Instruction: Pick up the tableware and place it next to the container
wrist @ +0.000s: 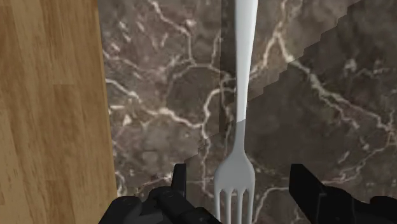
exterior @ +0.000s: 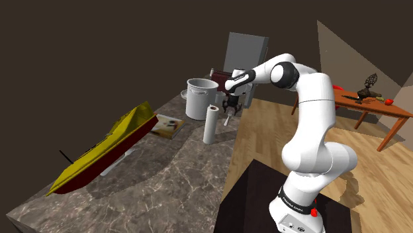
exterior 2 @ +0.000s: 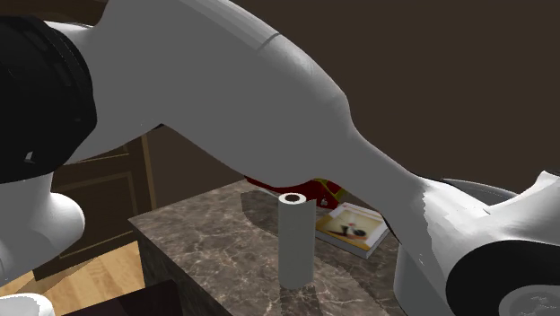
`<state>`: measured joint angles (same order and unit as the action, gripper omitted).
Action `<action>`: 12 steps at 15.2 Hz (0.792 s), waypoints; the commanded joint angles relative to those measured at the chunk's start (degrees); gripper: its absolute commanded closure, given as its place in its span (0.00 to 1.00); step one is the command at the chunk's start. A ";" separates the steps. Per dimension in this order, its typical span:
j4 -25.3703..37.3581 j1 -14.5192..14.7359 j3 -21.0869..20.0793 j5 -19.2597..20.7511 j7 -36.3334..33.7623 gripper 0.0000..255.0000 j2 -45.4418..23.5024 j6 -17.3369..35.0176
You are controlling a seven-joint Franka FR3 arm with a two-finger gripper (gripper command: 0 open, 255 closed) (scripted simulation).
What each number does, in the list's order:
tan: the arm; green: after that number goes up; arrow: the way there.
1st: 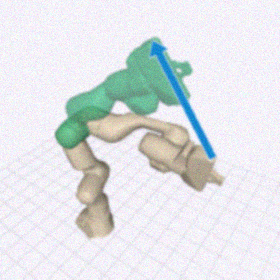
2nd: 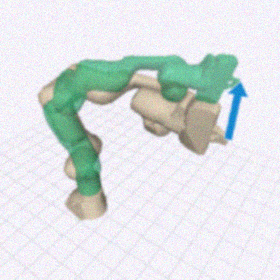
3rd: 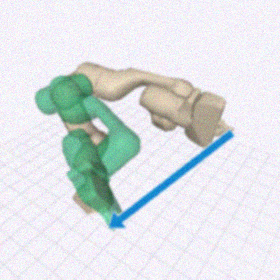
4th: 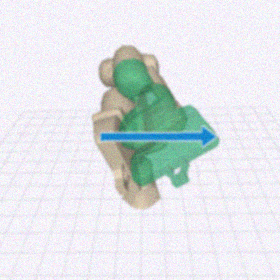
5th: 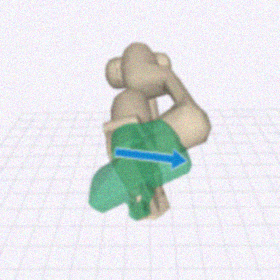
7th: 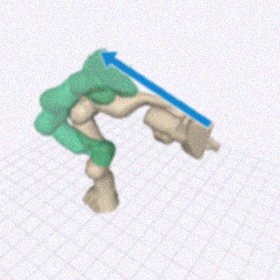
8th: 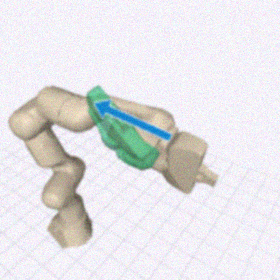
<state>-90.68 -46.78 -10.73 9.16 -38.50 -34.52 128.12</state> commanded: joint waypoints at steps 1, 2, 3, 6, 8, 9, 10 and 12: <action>0.00 0.00 0.00 0.00 0.00 0.00 0.00 0.00; 0.00 0.00 0.00 0.00 0.00 0.00 0.00 0.00; 0.00 0.00 0.00 0.00 0.00 0.00 0.00 0.00; 0.48 -0.18 -0.33 -0.49 0.29 0.00 2.19 -2.64; 1.21 -0.30 -0.60 -0.92 0.54 0.00 3.97 -5.13; 1.21 -0.30 -0.59 -0.92 0.54 0.00 3.97 -5.13; 1.20 -0.30 -0.60 -0.92 0.54 0.00 3.98 -5.12; 1.21 -0.30 -0.59 -0.92 0.54 0.00 3.97 -5.13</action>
<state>-89.48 -47.06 -11.32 8.26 -37.99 -30.61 123.09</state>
